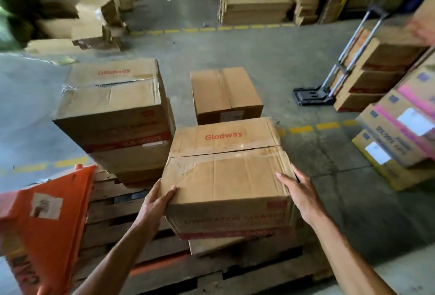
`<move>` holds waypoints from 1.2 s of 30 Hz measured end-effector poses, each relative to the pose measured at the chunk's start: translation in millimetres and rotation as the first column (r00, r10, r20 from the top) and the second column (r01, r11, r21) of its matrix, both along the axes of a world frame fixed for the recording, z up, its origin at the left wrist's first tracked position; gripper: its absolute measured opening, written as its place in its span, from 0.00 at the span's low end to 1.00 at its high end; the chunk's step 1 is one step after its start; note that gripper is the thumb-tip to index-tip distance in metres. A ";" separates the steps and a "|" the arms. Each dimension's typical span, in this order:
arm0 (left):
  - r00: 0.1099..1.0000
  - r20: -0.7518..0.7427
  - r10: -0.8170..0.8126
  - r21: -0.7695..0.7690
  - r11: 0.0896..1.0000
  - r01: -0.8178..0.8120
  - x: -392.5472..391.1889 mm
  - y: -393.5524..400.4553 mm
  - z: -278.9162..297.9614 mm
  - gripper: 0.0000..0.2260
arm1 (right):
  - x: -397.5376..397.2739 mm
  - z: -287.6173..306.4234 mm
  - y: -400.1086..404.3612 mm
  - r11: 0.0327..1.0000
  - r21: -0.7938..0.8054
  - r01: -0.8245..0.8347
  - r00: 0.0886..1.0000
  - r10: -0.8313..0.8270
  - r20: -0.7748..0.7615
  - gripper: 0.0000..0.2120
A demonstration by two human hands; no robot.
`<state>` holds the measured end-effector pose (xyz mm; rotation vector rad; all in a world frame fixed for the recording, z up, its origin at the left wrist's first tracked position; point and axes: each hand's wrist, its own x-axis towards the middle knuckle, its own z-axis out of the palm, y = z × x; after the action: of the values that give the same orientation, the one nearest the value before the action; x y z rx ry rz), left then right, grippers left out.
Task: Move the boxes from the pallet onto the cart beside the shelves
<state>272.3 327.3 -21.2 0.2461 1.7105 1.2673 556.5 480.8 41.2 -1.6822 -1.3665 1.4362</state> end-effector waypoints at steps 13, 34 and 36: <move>0.939 -0.168 -0.300 0.557 0.757 0.342 -31.2 -122.1 190.0 0.29 | 6.0 211.0 -267.0 0.728 0.521 0.445 0.895 -0.337 -0.293 0.34; 0.326 -0.248 -0.912 0.746 0.035 0.665 341.0 -393.7 297.9 0.25 | 225.7 304.9 -824.2 0.006 0.655 0.755 0.386 -0.812 -0.437 0.16; 0.261 -0.262 -0.929 0.751 -0.026 0.659 378.6 -437.0 304.8 0.23 | 246.5 308.5 -875.1 -0.029 0.664 0.747 0.347 -0.835 -0.427 0.15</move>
<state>650.9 -109.7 283.6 1.3168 0.2754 0.8409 803.0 -394.3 349.7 -1.3883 -0.5333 -0.0765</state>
